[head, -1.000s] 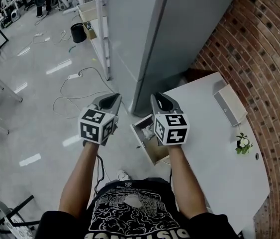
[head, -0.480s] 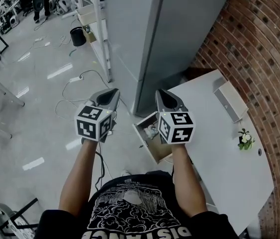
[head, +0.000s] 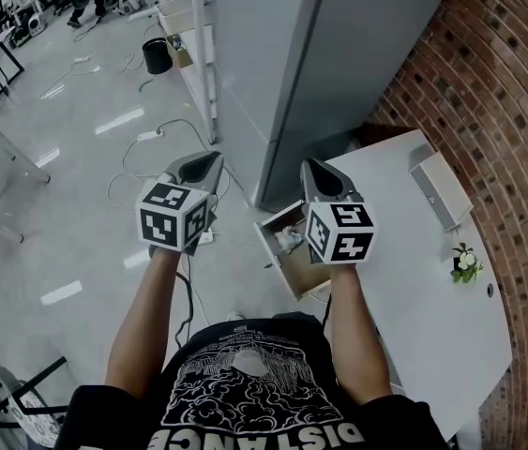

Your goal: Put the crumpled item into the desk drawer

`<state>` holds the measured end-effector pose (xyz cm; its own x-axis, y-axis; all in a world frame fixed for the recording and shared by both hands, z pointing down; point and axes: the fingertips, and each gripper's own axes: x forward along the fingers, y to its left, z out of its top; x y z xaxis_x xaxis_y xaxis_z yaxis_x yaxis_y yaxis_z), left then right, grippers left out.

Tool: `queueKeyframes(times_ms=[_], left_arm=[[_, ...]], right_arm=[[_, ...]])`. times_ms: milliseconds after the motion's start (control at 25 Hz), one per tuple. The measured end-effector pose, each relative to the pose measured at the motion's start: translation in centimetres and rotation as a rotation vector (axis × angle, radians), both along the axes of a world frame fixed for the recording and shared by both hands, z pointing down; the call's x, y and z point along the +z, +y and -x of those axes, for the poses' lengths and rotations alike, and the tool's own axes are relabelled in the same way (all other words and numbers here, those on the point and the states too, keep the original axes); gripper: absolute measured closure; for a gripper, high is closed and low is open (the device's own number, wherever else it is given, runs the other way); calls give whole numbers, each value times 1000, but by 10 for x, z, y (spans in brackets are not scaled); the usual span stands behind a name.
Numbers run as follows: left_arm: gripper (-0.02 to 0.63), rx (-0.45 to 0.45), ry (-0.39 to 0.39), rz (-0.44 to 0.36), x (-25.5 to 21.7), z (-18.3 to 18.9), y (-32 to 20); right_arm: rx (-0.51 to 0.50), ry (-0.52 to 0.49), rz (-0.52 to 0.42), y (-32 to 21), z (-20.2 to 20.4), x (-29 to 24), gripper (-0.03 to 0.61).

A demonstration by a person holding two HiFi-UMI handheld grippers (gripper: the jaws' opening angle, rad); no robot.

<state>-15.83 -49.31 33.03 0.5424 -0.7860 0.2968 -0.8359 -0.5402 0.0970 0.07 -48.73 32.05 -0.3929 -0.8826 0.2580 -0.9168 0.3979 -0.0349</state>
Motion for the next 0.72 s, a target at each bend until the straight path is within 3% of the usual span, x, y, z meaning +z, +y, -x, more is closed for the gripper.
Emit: queueKeyframes(times_ms=[720], left_arm=[[614,5,2,0,4,-8,9]], right_arm=[[-4,3,-3,9,-5,2,577]])
